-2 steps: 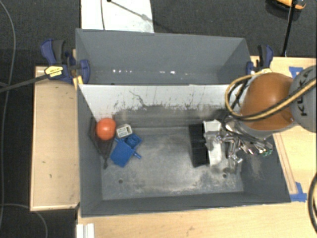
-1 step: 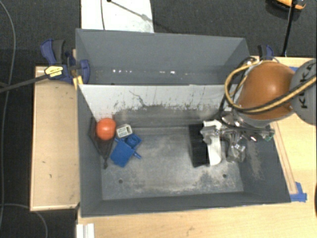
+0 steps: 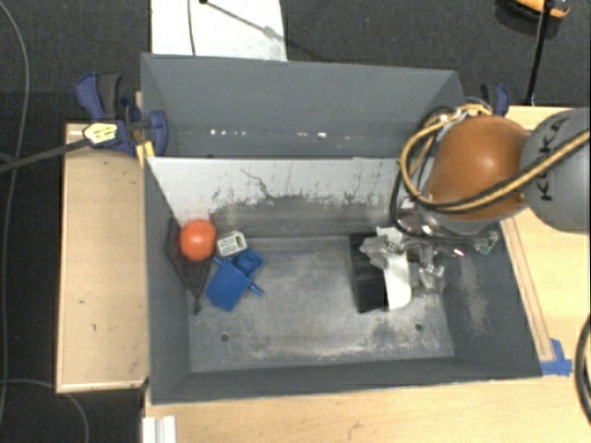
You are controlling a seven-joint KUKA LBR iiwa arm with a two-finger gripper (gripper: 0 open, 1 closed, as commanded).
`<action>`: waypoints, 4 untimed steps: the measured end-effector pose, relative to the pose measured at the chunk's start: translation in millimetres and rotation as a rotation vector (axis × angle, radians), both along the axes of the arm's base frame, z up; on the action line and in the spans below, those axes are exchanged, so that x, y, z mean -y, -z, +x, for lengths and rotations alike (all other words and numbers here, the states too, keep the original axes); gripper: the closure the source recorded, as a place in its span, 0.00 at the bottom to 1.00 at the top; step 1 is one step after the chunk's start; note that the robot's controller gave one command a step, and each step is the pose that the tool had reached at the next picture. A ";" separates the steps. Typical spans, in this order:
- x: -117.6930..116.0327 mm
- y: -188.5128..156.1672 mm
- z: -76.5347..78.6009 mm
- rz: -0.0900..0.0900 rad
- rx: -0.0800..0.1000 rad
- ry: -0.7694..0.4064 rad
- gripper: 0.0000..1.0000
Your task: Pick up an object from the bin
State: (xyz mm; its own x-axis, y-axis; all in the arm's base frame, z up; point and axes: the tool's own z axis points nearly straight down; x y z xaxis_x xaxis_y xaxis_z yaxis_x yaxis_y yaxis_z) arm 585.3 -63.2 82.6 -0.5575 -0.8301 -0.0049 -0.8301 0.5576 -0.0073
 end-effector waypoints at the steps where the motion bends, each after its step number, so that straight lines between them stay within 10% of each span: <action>1: -27.4 8.4 5.2 -0.007 0.010 -0.382 1.00; 4: -28.1 -9.0 3.6 -0.004 0.009 -0.378 1.00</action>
Offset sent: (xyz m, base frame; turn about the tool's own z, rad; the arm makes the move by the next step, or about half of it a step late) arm 0.0000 0.0000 0.0000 0.0000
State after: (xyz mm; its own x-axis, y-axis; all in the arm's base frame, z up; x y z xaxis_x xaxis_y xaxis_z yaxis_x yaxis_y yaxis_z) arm 588.9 -35.1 91.6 -0.2116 -0.9773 -0.0049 -0.9772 0.2117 -0.0169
